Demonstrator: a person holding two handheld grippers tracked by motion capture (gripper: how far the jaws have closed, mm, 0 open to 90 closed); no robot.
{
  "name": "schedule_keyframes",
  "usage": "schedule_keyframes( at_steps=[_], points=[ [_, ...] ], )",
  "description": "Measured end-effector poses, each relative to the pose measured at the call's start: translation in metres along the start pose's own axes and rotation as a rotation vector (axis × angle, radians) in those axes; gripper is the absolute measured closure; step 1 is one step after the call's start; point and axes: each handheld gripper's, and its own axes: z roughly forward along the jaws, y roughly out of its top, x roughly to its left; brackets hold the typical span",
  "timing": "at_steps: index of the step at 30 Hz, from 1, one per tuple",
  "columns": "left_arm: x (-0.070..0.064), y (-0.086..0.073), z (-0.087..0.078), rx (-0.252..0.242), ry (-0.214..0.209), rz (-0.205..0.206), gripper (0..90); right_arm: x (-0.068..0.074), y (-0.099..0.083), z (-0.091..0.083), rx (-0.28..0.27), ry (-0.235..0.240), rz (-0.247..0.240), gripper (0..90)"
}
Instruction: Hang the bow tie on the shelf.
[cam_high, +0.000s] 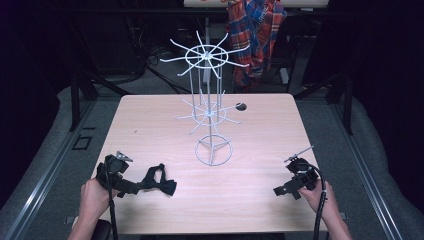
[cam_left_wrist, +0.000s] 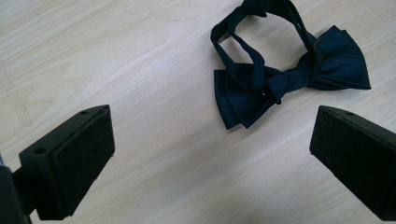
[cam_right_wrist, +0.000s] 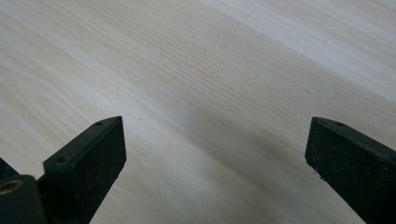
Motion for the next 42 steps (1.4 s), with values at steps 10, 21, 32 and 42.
schedule_keyframes(
  at_steps=[10,21,32,42],
  points=[
    [0.000,-0.001,-0.002,-0.005,0.030,0.002,0.0,0.003,0.000,0.003,-0.002,-0.005,-0.017,5.4],
    [-0.001,0.000,-0.002,0.000,0.035,0.009,0.1,0.004,0.002,0.002,0.037,-0.020,-0.047,5.9],
    [-0.002,0.000,-0.006,0.001,0.040,-0.005,0.0,0.006,0.002,0.004,0.032,-0.012,-0.042,6.3],
    [-0.015,0.004,-0.010,-0.020,0.027,0.007,0.0,0.007,0.002,0.005,0.048,-0.018,-0.044,6.4]
  ],
)
